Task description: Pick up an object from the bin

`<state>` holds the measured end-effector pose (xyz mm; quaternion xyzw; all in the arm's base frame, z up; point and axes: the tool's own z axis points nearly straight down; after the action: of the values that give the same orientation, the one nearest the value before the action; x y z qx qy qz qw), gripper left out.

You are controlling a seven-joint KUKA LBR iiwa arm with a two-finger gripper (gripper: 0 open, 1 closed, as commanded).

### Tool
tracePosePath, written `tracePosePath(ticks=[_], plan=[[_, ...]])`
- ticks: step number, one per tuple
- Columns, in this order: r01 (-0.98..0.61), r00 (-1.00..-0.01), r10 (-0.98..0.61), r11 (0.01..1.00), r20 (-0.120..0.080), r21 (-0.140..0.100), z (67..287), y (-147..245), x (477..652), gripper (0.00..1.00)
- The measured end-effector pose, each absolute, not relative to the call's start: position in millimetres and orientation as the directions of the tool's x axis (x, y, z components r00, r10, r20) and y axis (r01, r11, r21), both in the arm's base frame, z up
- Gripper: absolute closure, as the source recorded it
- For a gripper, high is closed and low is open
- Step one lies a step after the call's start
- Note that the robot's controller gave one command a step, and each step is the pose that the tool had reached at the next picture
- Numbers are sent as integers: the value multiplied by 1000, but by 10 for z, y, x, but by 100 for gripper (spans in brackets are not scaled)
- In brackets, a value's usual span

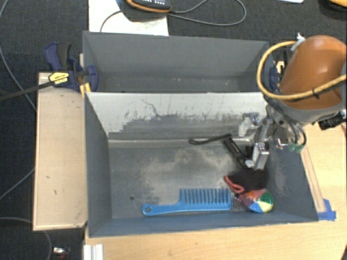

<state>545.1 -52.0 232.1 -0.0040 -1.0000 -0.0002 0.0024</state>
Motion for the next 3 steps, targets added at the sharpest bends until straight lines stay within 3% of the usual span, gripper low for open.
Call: tracePosePath(ticks=[1, 2, 3], plan=[[6, -1000, 6, 1000, -4, 0, 2368, -517, 5464, 0], [-302, -953, -302, 953, -9, -3, 1708, -823, 5409, 0], [-496, -868, -496, 868, -8, -6, 1609, -1252, 5343, 0]])
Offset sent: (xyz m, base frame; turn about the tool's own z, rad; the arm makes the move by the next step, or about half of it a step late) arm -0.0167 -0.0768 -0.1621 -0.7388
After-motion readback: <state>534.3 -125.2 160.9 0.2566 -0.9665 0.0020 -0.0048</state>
